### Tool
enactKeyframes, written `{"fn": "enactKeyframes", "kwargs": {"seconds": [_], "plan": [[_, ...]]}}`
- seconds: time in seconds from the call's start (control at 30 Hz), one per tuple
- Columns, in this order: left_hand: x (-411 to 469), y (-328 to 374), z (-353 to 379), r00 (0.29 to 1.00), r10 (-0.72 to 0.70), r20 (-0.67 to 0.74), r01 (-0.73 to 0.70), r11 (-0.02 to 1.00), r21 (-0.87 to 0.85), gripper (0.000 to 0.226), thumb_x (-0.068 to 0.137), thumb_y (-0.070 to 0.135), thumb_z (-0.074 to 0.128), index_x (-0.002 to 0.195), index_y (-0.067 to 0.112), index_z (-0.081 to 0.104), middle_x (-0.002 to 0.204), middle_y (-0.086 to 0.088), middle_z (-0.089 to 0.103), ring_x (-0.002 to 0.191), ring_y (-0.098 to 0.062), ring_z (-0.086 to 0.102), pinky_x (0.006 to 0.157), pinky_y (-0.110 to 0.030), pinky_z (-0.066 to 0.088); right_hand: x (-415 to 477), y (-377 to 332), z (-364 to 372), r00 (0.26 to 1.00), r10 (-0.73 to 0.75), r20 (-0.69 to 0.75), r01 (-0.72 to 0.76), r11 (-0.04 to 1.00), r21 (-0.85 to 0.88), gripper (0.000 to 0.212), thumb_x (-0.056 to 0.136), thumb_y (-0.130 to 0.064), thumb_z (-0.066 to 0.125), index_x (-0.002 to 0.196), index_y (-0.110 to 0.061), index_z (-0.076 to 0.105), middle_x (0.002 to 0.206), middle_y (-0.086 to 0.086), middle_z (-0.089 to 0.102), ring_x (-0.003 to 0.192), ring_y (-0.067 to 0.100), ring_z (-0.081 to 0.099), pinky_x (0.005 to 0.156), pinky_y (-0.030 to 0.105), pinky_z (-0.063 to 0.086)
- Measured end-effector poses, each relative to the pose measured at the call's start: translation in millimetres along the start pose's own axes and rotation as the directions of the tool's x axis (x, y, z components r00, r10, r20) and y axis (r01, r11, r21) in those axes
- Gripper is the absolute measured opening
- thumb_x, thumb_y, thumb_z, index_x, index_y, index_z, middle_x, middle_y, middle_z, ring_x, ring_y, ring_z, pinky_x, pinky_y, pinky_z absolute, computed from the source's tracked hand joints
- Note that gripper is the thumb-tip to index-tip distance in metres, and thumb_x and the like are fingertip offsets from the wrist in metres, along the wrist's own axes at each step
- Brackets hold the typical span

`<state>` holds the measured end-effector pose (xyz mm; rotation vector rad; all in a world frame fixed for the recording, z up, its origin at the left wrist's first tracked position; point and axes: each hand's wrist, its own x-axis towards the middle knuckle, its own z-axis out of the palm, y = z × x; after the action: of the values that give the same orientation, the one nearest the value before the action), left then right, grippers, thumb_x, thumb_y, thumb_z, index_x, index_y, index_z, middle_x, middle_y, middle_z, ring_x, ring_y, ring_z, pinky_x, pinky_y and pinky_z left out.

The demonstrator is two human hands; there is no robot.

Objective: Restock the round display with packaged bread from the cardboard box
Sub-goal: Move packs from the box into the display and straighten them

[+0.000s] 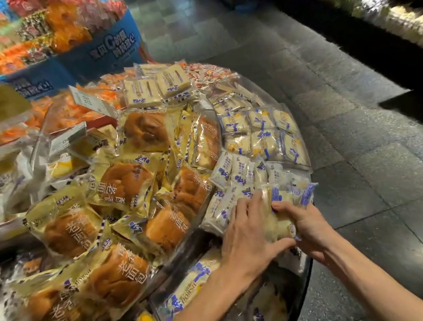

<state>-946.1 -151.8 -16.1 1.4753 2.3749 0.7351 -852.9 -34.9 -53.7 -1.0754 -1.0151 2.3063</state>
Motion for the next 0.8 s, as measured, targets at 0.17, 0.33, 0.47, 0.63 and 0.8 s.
{"fn": "enactKeyframes", "kwargs": {"seconds": [0.17,0.33,0.47,0.63,0.8], "plan": [[-1,-5,-18,0.986,-0.063,0.154,0.068,0.997,-0.027,0.097,0.08,0.025,0.08,0.153,0.034,0.019,0.136,0.0,0.043,0.121,-0.021,0.051,0.103,-0.037,0.045,-1,-1,10,0.999,-0.041,-0.008,0.04,0.997,-0.06,0.058,0.064,-0.014,0.085,0.116,0.002,0.066,0.103,0.023,0.073,0.086,0.036,0.073,0.068,0.044,0.059],[13,-20,-46,0.935,-0.301,0.187,0.351,0.862,-0.366,0.048,0.084,0.015,0.072,0.119,0.028,0.041,0.103,0.014,0.055,0.086,-0.006,0.061,0.069,-0.02,0.046,2,-8,15,0.999,0.034,0.012,-0.034,0.999,-0.026,0.065,0.064,-0.016,0.084,0.121,0.006,0.061,0.102,0.027,0.072,0.08,0.036,0.073,0.061,0.045,0.061],[44,-48,-51,0.829,-0.528,0.187,0.535,0.65,-0.54,0.032,0.098,0.022,0.056,0.129,0.02,0.047,0.113,-0.001,0.061,0.09,-0.013,0.062,0.087,-0.038,0.055,6,-14,18,0.998,0.062,-0.015,-0.063,0.998,-0.02,0.084,0.062,-0.019,0.088,0.131,0.006,0.049,0.099,0.022,0.074,0.078,0.033,0.074,0.064,0.048,0.062],[59,-69,-40,0.832,-0.548,0.087,0.526,0.73,-0.436,0.034,0.1,0.019,0.051,0.133,0.024,0.047,0.119,-0.002,0.06,0.055,-0.004,0.054,0.046,-0.016,0.041,9,-19,15,0.996,0.085,0.009,-0.085,0.996,-0.017,0.086,0.06,-0.023,0.091,0.13,0.006,0.051,0.109,0.024,0.072,0.097,0.04,0.07,0.079,0.056,0.059],[53,-78,-22,0.914,-0.395,-0.092,0.391,0.919,-0.057,0.026,0.101,0.018,0.051,0.125,0.011,0.058,0.097,-0.002,0.064,0.075,-0.016,0.062,0.069,-0.029,0.057,11,-21,12,0.99,0.116,0.078,-0.119,0.993,0.024,0.053,0.069,-0.021,0.08,0.112,0.006,0.066,0.107,0.025,0.07,0.085,0.034,0.069,0.07,0.044,0.062]]}}
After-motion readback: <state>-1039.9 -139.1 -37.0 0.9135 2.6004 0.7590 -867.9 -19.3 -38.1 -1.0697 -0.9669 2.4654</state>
